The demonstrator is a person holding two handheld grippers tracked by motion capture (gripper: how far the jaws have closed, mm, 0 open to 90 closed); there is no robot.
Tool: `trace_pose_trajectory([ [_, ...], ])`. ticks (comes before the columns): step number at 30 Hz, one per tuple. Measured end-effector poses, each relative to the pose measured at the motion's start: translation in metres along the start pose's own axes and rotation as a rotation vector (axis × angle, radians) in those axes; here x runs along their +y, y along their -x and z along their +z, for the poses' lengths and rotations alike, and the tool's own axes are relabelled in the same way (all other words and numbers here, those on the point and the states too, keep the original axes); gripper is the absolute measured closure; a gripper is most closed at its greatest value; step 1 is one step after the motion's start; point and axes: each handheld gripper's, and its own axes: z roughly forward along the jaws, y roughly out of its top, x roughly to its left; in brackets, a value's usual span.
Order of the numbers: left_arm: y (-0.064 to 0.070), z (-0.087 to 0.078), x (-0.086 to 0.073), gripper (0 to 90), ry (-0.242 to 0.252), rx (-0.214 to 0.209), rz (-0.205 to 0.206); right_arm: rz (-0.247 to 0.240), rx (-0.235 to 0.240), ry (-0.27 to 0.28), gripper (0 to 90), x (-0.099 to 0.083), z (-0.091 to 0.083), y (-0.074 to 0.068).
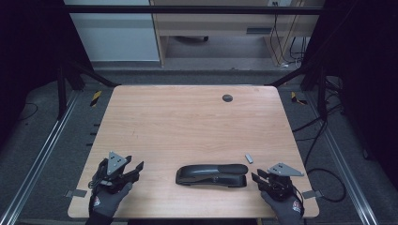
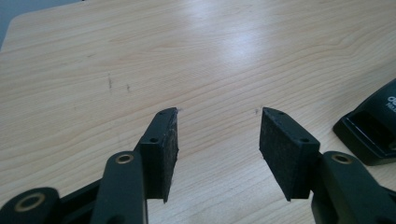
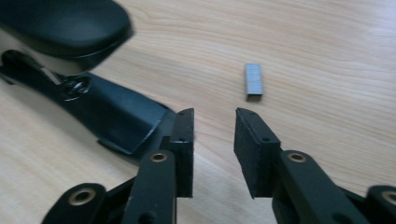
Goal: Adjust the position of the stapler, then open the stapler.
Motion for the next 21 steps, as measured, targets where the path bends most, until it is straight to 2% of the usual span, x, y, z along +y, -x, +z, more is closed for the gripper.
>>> trace_pose_trajectory([
  [10, 0.016, -0.001, 0.01, 42.2, 0.008, -0.032, 0.054, 0.02, -0.055, -0.009, 62.1, 0.0, 0.002, 0.009],
  [21, 0.032, -0.007, 0.021, 39.3, 0.03, -0.065, 0.098, 0.032, -0.059, -0.012, 61.0, 0.001, 0.001, 0.012],
])
